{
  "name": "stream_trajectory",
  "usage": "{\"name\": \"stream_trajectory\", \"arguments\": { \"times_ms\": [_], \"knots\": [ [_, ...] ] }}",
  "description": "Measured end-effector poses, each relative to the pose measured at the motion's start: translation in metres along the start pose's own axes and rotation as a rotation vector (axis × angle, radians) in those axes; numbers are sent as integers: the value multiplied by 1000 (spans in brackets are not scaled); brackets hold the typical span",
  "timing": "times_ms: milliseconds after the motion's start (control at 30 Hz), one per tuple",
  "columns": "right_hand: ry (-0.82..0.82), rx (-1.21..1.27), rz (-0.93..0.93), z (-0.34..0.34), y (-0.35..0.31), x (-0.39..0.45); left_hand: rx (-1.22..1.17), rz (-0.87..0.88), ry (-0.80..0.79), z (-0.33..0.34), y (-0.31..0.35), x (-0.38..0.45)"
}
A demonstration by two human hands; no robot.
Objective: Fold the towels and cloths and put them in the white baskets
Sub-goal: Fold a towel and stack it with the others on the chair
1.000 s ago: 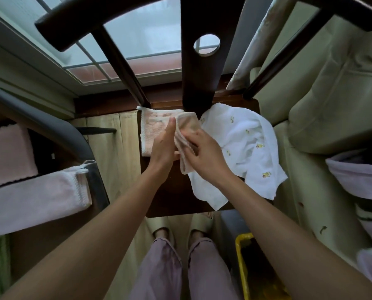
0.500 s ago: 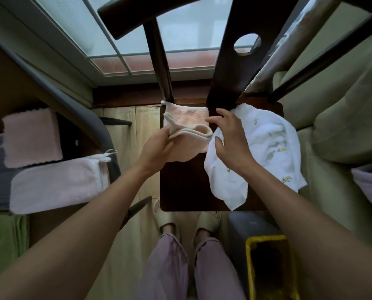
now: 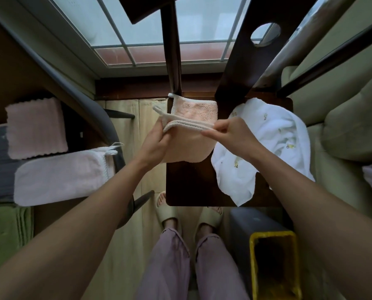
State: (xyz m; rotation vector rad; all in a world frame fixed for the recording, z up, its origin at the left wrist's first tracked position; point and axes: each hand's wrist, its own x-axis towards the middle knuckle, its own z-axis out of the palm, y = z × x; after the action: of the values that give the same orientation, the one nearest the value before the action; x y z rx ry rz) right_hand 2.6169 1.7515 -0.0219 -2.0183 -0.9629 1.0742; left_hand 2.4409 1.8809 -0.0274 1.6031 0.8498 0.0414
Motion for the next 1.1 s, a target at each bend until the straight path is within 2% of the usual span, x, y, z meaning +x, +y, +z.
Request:
{"name": "stream_trajectory", "arguments": {
  "times_ms": [100, 200, 333, 400, 500, 567, 633, 733, 900, 1033, 1100],
  "knots": [
    [162, 160, 16, 4, -8, 3, -152, -79, -5, 6, 1, 2],
    [254, 232, 35, 8, -16, 7, -290, -215, -15, 8, -6, 7],
    [372, 288, 149, 13, -12, 15, -289, -307, 58, 16, -13, 10],
    [349, 374, 308, 19, -10, 16, -248, -337, 136, 20, -14, 14],
    [215, 632, 515, 29, -8, 7, -259, -407, 221, 21, -18, 18],
    [86, 719, 451, 31, -3, -6, -285, -466, 248, 20, -20, 22],
    [-43, 681, 318, 31, 1, -18, -282, -501, 263, 18, -20, 24],
    [-116, 632, 228, 29, 3, -28, -275, -510, 282, 15, -22, 25],
    [-86, 461, 142, 28, -5, -26, -230, -520, 352, 16, -23, 22],
    [8, 228, 74, 34, -4, -22, -259, -552, 279, 26, -31, 19],
    [37, 151, 57, 33, -1, -23, -164, -548, 294, 28, -34, 16]
  ]
}}
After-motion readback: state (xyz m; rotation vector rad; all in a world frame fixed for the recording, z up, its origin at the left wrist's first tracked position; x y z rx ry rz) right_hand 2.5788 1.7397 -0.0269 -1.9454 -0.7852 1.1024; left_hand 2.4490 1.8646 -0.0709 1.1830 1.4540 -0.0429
